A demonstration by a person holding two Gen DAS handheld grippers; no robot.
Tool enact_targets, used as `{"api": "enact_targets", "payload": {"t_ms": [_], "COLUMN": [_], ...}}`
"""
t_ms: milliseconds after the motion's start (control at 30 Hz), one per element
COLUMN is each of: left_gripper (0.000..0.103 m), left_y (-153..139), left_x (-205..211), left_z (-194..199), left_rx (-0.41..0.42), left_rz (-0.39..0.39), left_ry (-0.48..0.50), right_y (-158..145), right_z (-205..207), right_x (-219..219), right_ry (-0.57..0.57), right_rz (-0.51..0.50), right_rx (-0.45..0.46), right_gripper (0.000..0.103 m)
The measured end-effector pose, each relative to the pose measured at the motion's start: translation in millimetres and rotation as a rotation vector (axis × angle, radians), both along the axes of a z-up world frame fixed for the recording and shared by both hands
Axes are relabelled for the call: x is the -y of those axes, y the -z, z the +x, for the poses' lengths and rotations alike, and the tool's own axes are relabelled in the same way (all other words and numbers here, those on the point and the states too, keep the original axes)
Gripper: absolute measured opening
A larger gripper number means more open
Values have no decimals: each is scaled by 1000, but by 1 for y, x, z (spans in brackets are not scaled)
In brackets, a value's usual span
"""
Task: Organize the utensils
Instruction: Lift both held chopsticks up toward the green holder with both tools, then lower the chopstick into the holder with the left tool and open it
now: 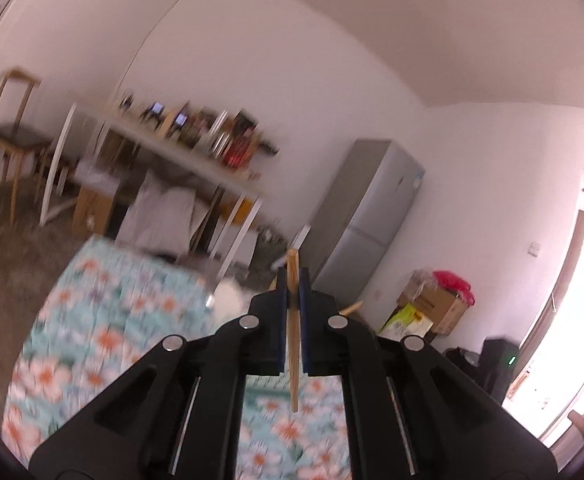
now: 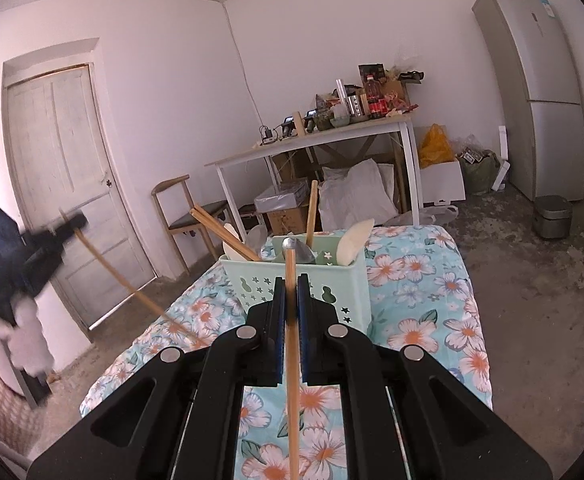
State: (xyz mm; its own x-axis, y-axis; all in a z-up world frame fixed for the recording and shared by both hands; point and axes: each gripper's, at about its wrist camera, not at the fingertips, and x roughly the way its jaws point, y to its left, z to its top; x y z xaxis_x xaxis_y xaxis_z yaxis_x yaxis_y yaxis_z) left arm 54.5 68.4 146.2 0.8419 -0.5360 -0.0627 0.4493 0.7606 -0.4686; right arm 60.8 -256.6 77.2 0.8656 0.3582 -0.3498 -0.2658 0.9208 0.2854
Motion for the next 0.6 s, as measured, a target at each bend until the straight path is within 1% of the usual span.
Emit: {"api": "enact_targets", "payload": {"t_ms": [133, 233, 267, 400, 600], "left_gripper": [4, 4, 4, 4, 4], "left_y": [-35, -50, -54, -57, -56], "left_x": [12, 23, 31, 54, 87], "left_z": [0, 9, 18, 45, 72], "left_rx": [128, 175, 187, 194, 226], "left_rz": [12, 24, 40, 79, 141], "left_ry": [-16, -34, -52, -70, -101], "right_y": [1, 0, 0, 1, 2], "right_z": [-1, -3, -3, -2, 1], "right_x": [4, 4, 5, 7, 11], "right_ry": [-7, -12, -15, -24, -34], "right_rz": [13, 16, 19, 24, 32], "right_rx": [6, 11, 12, 10, 5], "right_gripper": [6, 6, 6, 6, 6]}}
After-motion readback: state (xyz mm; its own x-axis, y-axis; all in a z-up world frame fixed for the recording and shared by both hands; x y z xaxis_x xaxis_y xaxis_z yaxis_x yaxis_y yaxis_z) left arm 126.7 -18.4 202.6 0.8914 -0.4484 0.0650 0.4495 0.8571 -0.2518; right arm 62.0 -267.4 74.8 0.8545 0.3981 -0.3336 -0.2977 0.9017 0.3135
